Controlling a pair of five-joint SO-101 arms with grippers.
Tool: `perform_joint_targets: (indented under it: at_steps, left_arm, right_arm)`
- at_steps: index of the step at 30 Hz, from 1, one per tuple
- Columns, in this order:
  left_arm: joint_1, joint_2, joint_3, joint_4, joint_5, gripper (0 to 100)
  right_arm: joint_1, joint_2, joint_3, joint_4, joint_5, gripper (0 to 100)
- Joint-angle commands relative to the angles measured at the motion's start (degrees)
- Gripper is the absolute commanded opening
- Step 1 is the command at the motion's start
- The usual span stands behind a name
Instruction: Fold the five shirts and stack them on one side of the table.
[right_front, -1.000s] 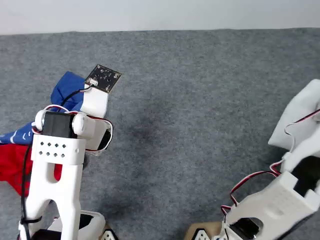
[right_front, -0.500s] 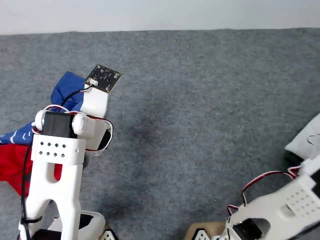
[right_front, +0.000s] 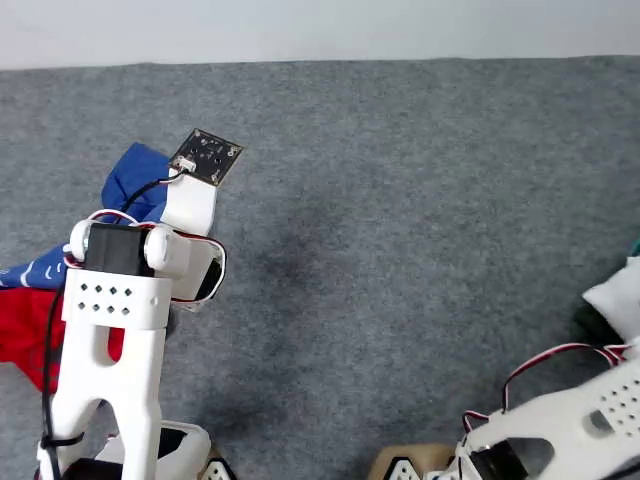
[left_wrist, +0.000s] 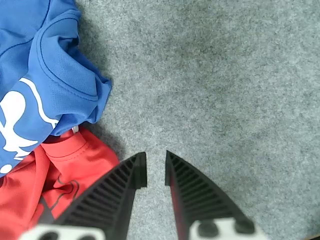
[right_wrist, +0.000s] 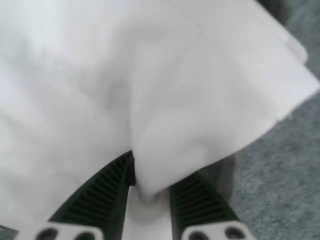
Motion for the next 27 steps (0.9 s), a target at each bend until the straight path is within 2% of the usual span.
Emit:
perform_joint_targets:
  at_steps: [1,7,12,14,20,23,27]
  left_arm:
    - [0.6,-1.7,-0.7,1.1,0.1,7]
    - [0.6,-1.8,-0.7,1.1,0.1,7]
    - [0.6,-1.8,-0.7,1.1,0.1,7]
    - [0.6,-1.8,-0.7,1.1,0.1,7]
    - [0.6,-1.8,-0.7,1.1,0.1,7]
    - [0.6,-1.8,-0.7,1.1,0.1,7]
    - [0.6,-1.8,-0.7,1.1,0.1,7]
  right_arm:
    - [0.9,-1.0,-7.6,-0.6,0.9,0.9]
    - [1.1,0.7,-9.2,-0.8,1.9,2.4]
    - [2.2,2.2,-9.8,0.9,4.0,18.9]
    - [2.3,1.3,-11.8,2.6,3.8,22.0]
    - [0.6,-2.1,-20.0,9.3,0.8,22.1]
    - [-0.9,-3.8,-24.1,15.3,-2.2,22.0]
    - [-3.6,-4.2,-26.4,24.2,-2.6,21.9]
